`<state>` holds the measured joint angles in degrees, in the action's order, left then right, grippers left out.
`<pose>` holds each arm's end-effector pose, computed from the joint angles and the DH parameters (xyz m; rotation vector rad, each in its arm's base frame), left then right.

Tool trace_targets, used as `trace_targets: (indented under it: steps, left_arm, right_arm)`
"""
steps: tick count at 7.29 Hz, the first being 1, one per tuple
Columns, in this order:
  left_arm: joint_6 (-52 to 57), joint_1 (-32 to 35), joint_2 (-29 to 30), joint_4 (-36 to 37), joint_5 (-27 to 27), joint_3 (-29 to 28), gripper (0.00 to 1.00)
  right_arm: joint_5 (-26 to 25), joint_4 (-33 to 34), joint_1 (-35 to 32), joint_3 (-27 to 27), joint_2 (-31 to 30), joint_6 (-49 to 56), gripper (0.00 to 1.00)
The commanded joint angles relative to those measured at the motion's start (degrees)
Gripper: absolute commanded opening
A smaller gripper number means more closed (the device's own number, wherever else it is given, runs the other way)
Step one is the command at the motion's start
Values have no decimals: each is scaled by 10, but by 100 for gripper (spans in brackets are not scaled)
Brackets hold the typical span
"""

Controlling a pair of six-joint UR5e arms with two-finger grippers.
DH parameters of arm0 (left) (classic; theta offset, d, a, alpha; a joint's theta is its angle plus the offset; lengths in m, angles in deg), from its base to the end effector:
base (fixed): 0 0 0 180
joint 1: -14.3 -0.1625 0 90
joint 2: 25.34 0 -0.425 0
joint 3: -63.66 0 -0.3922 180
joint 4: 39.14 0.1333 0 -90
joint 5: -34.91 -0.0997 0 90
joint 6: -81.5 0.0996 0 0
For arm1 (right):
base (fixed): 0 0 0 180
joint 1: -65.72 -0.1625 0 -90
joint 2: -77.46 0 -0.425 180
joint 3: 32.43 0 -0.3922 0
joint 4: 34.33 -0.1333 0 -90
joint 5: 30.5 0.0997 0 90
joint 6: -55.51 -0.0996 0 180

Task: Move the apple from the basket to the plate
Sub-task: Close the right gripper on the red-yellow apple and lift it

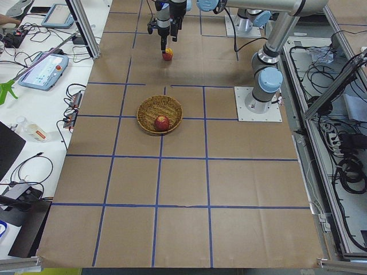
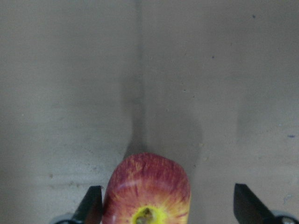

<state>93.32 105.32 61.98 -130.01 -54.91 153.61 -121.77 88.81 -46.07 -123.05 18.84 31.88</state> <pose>-0.1420 -0.4723 0.5094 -0.3513 -3.1214 0.0512 0.3651 -0.5601 0.2199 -0.0506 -3.1281 0.0421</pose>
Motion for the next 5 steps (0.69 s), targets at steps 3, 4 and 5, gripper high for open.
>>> trace_targets:
  steps: [3, 4, 5]
  left_arm:
    - [0, 0, -4, -2, 0, -5, 100]
    - [-2, 0, -5, -2, 0, -7, 100]
    - [-1, 0, -5, -2, 0, -7, 100]
  right_arm:
    - [5, 12, -4, -4, 18, 1, 100]
    - [5, 12, -6, -5, 18, 1, 94]
    - [5, 12, -7, -4, 18, 1, 71]
